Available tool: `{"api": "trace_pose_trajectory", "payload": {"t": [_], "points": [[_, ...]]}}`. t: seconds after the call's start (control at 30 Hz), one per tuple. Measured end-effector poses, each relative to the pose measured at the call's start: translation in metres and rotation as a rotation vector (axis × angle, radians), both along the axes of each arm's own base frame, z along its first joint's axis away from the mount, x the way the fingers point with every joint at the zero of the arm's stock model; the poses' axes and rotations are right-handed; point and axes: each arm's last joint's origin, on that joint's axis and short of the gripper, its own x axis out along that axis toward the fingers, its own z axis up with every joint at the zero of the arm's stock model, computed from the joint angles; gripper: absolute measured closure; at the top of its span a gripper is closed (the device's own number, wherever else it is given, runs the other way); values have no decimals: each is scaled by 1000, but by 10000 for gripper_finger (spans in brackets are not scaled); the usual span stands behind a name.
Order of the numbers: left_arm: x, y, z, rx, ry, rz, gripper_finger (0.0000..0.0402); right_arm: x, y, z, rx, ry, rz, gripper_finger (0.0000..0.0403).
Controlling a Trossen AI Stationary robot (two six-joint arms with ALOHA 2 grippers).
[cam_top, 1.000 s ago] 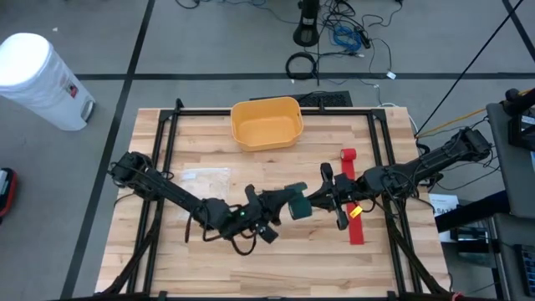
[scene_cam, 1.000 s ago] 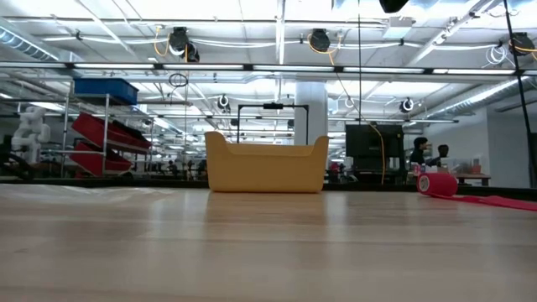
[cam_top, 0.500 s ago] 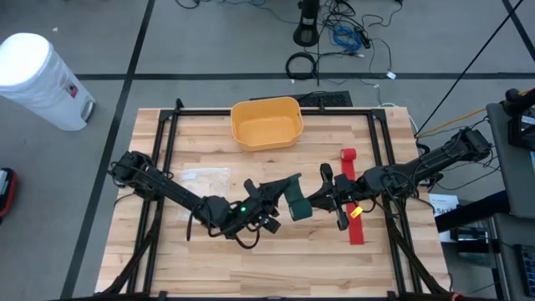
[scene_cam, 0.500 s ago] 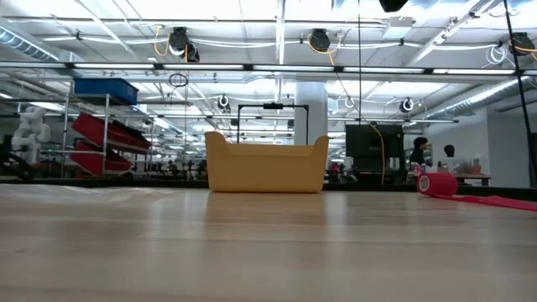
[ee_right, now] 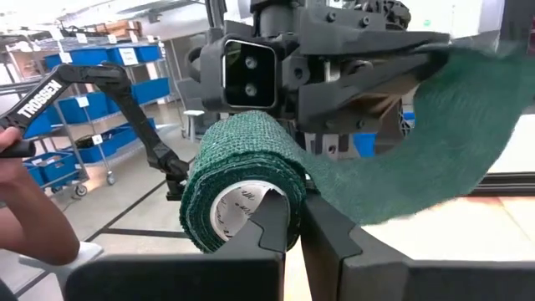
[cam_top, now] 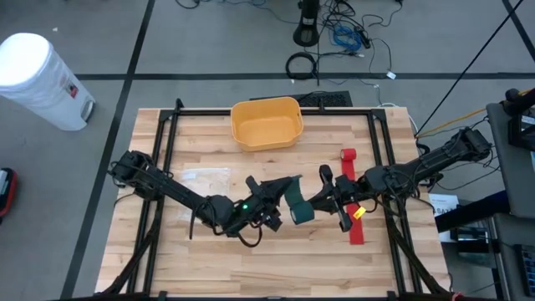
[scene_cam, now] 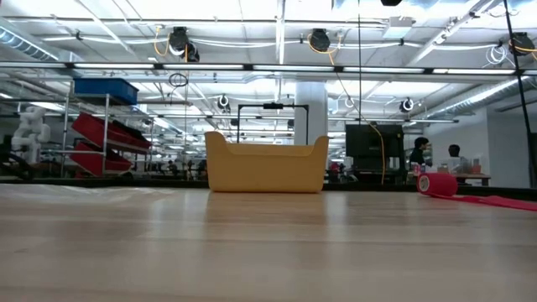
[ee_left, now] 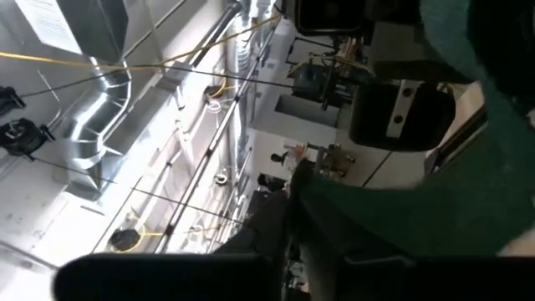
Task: Roll bandage
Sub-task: Roll the green bandage
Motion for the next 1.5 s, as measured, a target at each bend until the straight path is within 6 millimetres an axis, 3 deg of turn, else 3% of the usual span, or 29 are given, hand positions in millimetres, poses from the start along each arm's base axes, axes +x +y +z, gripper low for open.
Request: {"api": "trace_pose_trajectory", "payload": {"t": [0.2,0.4,0.73,0.97,1.2,1.5], "points": [[0,1,0,-8,-8,-1,286,0,0,0,-1,0,0,392],[0,0,1,-10,-13,-2,246,-2,-1,2,3,-8,0,392],[-4,-4,3,-59,-49,-30,228,-8,1,8,-3,-37,18,392],[-20,-26,11,-185,-119,-71,228,-17,-2,17,0,-82,14,392],[-26,-43,6,-308,-146,-140,226,-23,-5,23,-20,-122,6,392],[-24,-45,0,-558,-256,-224,151,-24,-4,23,-16,-123,8,392]]}}
